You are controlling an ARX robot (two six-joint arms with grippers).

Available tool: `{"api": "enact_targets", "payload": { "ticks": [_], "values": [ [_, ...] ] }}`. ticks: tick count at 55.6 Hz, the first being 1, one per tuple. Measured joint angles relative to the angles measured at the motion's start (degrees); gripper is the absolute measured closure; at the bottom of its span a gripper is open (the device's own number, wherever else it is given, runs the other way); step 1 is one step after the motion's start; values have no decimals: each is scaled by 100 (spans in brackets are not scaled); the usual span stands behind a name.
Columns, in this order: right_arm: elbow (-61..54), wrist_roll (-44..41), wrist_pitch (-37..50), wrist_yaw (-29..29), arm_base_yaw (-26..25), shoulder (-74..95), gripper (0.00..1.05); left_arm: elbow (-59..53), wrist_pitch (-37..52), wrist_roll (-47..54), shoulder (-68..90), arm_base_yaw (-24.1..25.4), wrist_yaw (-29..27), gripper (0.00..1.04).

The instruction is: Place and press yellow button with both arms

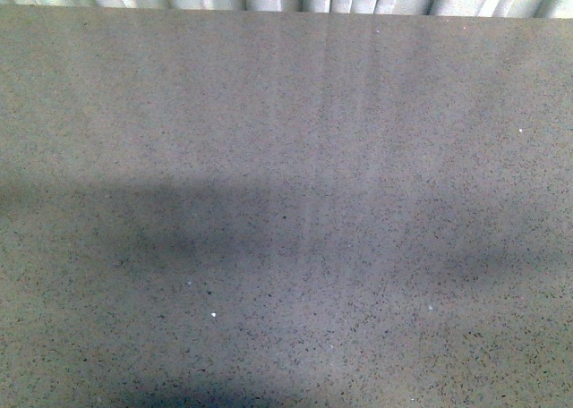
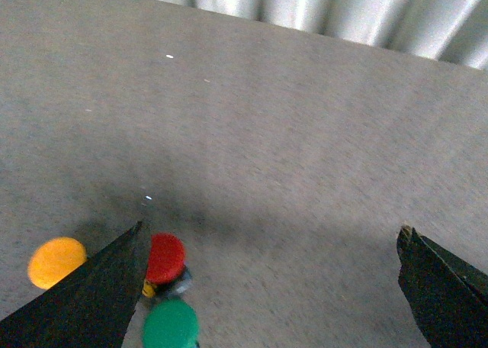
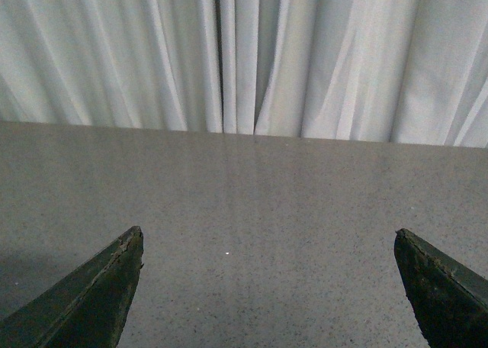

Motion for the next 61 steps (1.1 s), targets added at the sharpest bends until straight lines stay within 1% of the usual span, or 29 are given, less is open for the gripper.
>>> {"api": "enact_targets", "payload": {
  "ticks": [4,7,14,20,34,61],
  "values": [
    [0,0,0,0,0,0,9,98,1056,24,1128,682,-59,9],
    [0,0,0,-2,0,0,9,151,1567,33,1746,1012,-52,9],
    [0,0,0,-2,0,0,9,175,2424,33,2933,1567,35,9],
    [0,0,0,-2,0,-2,9,179,2863,4,3639,1853,42,9],
    [0,0,0,-2,0,0,9,179,3510,-61,4566,2068,55,9],
    [0,0,0,-2,0,0,9,275,3797,-238,5305,2240,-7,9]
  ]
}}
